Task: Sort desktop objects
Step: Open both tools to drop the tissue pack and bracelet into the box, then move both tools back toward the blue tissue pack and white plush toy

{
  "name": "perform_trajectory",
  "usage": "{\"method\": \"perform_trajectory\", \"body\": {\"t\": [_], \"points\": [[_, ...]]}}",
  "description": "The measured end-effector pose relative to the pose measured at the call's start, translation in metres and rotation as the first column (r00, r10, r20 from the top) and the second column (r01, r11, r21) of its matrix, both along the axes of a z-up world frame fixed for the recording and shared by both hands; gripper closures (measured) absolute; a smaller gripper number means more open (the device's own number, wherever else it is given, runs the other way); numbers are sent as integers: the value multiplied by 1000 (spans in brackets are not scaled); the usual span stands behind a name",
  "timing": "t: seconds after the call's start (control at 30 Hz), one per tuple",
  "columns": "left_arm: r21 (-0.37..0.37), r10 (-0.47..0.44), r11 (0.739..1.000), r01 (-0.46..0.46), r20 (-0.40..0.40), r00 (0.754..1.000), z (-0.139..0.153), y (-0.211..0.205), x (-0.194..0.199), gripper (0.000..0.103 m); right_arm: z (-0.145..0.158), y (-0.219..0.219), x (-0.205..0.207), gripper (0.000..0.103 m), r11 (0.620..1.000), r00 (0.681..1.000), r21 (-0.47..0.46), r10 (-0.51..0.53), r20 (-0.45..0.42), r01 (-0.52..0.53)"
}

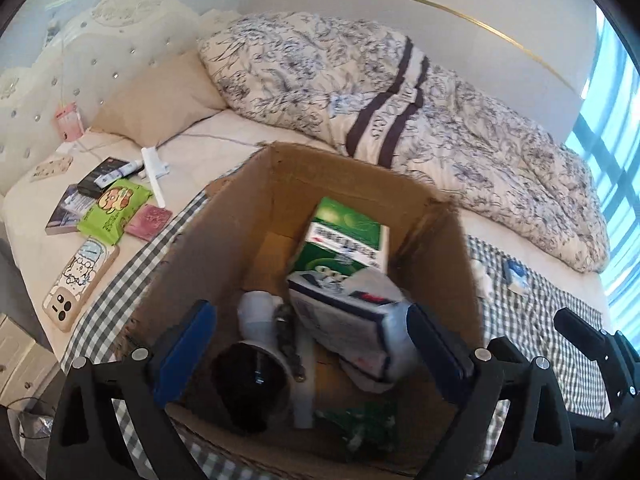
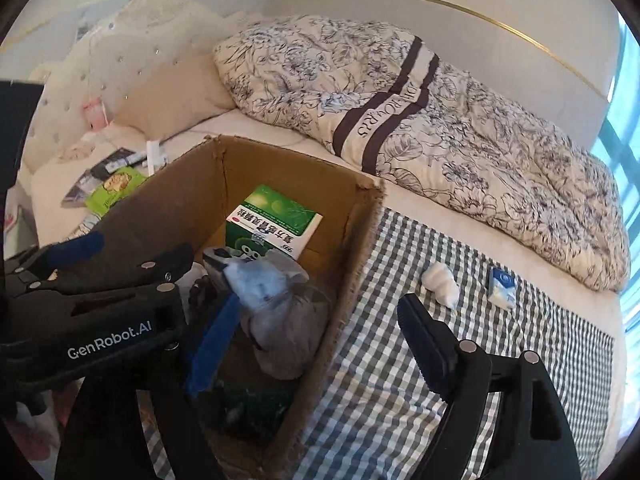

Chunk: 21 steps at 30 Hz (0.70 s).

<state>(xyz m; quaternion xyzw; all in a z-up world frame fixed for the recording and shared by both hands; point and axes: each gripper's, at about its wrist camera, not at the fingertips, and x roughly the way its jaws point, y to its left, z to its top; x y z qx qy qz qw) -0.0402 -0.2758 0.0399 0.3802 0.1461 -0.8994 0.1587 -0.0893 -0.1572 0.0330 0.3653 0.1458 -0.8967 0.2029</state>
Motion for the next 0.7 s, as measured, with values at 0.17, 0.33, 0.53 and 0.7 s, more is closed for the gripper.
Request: {"method": "perform_trajectory", "body": {"t": [0.17,0.33,0.53,0.7], "points": [[-27,-44,999,43,-27,999,13,38,1,1,7,38,4,22,997,998,-51,-62,2,62],[-59,-118,992,116,-36,992,22,88,-4,0,11,93,6,19,983,986,-87,-164,9,165],[-93,-185,979,181,-33,982,22,144,-12,0,14,165,11,17,952,960,-129,-281,6,279],[-106,-219,970,217,-13,976,15,178,-19,0,14,218,17,15,922,935,-161,-355,11,352]]}}
